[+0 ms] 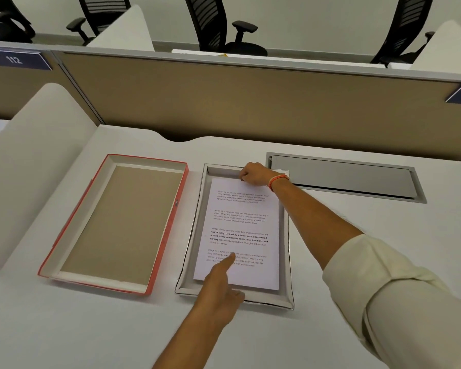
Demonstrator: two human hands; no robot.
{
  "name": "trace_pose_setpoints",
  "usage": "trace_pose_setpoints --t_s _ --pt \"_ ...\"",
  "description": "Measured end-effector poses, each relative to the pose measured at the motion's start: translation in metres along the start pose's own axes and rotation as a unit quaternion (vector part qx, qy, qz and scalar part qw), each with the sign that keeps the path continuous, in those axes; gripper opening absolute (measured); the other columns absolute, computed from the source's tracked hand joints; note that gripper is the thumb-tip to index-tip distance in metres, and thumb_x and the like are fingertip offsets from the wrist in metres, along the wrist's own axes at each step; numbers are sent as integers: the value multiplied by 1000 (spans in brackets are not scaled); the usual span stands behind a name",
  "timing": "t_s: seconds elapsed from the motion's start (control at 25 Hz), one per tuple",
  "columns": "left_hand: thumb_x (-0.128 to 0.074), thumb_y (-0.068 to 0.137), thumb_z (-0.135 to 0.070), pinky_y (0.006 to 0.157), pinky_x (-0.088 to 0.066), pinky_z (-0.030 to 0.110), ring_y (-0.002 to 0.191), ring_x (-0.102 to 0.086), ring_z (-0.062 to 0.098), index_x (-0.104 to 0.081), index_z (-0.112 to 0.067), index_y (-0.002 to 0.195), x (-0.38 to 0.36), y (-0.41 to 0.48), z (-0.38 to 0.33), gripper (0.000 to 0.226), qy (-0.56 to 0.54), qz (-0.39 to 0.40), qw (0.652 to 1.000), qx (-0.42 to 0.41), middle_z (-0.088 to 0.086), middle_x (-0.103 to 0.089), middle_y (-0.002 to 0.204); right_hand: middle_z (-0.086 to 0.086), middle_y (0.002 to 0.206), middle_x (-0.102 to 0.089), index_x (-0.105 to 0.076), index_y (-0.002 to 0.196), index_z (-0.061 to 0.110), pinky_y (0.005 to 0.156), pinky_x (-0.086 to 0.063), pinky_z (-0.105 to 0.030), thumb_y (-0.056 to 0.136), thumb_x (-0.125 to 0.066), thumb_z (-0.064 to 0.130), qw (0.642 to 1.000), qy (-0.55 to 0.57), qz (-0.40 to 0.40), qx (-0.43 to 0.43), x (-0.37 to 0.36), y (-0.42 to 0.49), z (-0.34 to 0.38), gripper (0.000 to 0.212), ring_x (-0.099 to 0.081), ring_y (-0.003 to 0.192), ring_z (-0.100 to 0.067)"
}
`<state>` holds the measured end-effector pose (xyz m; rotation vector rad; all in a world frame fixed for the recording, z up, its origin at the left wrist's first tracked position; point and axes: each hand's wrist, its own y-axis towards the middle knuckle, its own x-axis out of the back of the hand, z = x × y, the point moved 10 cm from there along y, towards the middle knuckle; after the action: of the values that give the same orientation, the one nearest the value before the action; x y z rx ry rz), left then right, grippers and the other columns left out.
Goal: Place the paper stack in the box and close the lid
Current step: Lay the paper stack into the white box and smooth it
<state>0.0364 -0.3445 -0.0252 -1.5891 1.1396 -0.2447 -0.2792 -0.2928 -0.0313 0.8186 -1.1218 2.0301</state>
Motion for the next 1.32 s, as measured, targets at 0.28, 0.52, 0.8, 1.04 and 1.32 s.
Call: trace_pose_setpoints --t_s 0.28,0.52,0.8,1.04,1.32 --pt "-54 94 -41 92 -51 53 110 -61 37 -63 -18 115 -1 20 7 33 -167 -35 982 79 15 -68 108 -14 90 -57 -65 90 -3 77 -38 -34 99 -43 10 1000 19 3 -9 -2 0 0 27 -46 84 -25" --pt "-52 91 -53 107 -38 57 125 -53 36 -63 -16 108 0 31 13 43 -198 -58 970 128 14 -61 123 -14 77 -52 -53 78 3 68 -33 -31 102 -46 26 999 44 -13 -22 -5 -1 -2 33 -44 74 -25" --pt "-53 92 -48 104 -43 56 120 -59 34 -67 -15 96 4 36 19 36 -217 -68 965 128 12 -65 123 -6 62 -43 -52 77 4 61 -30 -28 101 -47 25 997 72 -18 -33 -5 -1 -8 32 -34 54 -14" --pt "-46 94 -51 85 -46 55 92 -59 34 -61 -17 109 4 37 15 40 -210 -84 967 120 13 -63 101 -6 63 -44 -51 77 5 62 -30 -29 102 -45 24 997 67 -20 -30 -5 -3 -7 32 -36 56 -15" --pt "-44 95 -51 83 -45 55 86 -58 33 -61 -17 110 6 40 16 41 -212 -94 967 110 13 -62 98 -15 83 -53 -54 81 4 72 -33 -32 102 -45 25 998 56 -20 -24 -6 -7 -4 31 -46 78 -25"
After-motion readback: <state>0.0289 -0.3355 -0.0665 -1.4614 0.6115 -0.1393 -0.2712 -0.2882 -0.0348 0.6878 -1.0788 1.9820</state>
